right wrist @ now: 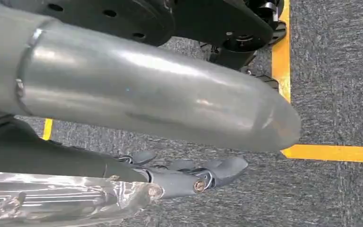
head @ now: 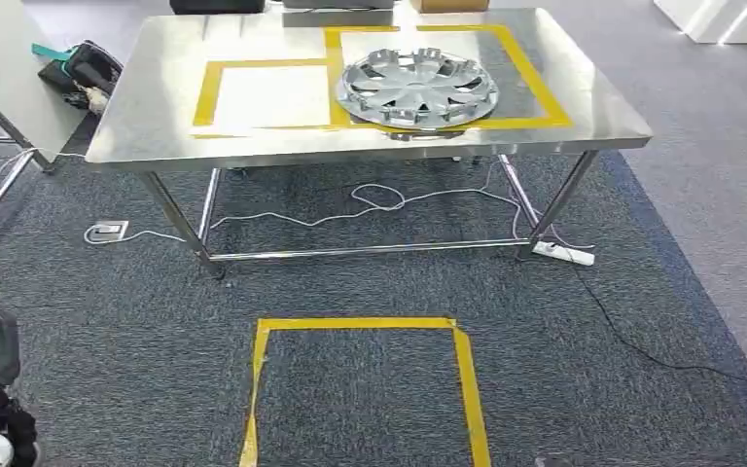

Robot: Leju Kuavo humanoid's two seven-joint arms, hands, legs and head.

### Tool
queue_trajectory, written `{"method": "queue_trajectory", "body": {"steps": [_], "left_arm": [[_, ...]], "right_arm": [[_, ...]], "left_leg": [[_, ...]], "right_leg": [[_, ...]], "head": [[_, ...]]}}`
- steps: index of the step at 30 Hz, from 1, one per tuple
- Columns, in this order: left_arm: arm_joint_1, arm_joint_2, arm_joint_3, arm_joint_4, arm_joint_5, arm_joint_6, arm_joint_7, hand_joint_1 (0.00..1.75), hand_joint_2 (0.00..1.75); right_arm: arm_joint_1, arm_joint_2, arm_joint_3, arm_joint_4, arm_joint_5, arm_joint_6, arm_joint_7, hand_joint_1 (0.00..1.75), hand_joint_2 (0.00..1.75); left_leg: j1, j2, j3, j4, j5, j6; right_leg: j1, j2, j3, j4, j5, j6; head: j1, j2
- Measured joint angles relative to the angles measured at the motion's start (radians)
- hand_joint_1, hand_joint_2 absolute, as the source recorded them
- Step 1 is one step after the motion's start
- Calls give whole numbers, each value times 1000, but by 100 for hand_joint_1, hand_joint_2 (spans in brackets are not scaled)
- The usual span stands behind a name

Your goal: Take the parts from the cabinet and place them on the table.

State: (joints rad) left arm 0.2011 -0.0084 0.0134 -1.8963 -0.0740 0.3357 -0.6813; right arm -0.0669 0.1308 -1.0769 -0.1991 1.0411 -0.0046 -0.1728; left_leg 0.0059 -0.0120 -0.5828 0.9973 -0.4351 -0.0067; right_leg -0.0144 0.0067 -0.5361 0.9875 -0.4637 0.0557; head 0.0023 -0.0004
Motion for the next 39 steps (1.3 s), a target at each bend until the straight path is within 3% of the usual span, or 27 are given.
{"method": "queue_trajectory", "body": {"steps": [13,18,20,21,23,24,25,27,28,29,30,33,35,36,37,38,39], "left_arm": [[0,-2,1,0,5,-4,0,175,175],[-1,-2,3,0,5,-7,0,175,175],[-3,-3,3,0,4,-7,0,175,175],[-5,-3,3,0,4,-7,0,175,175],[-4,-2,4,0,3,-7,0,175,175],[-3,-3,5,1,2,-7,0,175,175],[-2,-3,5,1,2,-7,0,175,175],[-2,-3,5,1,2,-7,0,175,175],[-2,-4,5,1,1,-6,0,175,175],[-2,-4,5,1,0,-7,0,175,175],[-4,-4,6,1,0,-6,0,175,175],[-4,-6,4,1,-2,-6,0,175,175],[-4,-6,4,0,-2,-6,0,175,175],[-7,-6,4,1,-1,-6,0,175,175],[-7,-6,4,1,-1,-5,0,175,175],[-5,-6,3,1,-1,-4,0,175,175],[-3,-6,3,1,-1,-4,0,175,175]], "right_arm": [[0,0,0,0,0,5,-1,0,0],[-1,0,0,0,0,5,-2,0,0],[-1,0,0,0,1,5,-3,0,0],[-2,0,0,0,2,5,-3,0,0],[-1,0,0,0,2,6,-2,0,0],[2,0,0,0,2,6,0,0,0],[3,0,0,0,2,6,0,0,0],[3,0,0,0,2,5,0,0,0],[2,0,0,0,2,5,1,0,0],[1,0,0,0,2,5,1,0,0],[-1,0,0,0,2,5,2,0,0],[1,0,0,0,2,5,2,0,0],[1,1,0,0,2,5,2,0,0],[-1,1,0,0,2,5,1,0,0],[-2,1,-1,0,2,5,2,0,0],[-2,1,-1,0,3,5,2,0,0],[0,1,-1,0,3,5,2,0,0]], "left_leg": [[0,0,1,0,2,3],[-10,0,1,-4,-2,19],[1,3,20,-24,6,32],[1,4,21,-24,5,34],[0,4,21,-23,2,38],[-1,3,23,-23,0,37],[-1,2,26,-23,-2,35],[0,-2,37,-22,-11,28],[3,-3,49,-22,-19,21],[2,-3,55,-22,-26,14],[-5,-3,54,-17,-34,6],[0,-5,58,-23,-38,-7],[2,-1,59,-4,-52,-19],[3,2,27,58,-80,-24],[4,2,-15,132,-113,-27],[4,2,-77,236,-152,-29],[4,2,-122,301,-164,-30]], "right_leg": [[0,0,-1,2,0,4],[-9,0,1,-5,0,19],[-5,-6,-17,30,-22,22],[-5,-5,-46,90,-51,19],[-6,-5,-153,281,-122,20],[-5,-4,-185,328,-125,20],[-5,-4,-193,326,-106,20],[-6,-5,-149,211,-24,16],[-7,-5,-88,84,37,14],[-6,-4,-56,26,37,14],[-3,-1,-48,19,25,7],[3,1,-50,30,15,-16],[-4,1,-40,26,14,-30],[-4,0,-33,26,7,-40],[-4,0,-30,26,4,-44],[-3,-1,-25,26,-3,-46],[-3,0,-19,26,-10,-46]], "head": [[0,0],[-2,0],[2,0],[5,0],[9,0],[10,0],[10,0],[10,0],[10,0],[10,0],[10,0],[6,0],[6,0],[-1,0],[2,0],[0,0],[0,0]]}}
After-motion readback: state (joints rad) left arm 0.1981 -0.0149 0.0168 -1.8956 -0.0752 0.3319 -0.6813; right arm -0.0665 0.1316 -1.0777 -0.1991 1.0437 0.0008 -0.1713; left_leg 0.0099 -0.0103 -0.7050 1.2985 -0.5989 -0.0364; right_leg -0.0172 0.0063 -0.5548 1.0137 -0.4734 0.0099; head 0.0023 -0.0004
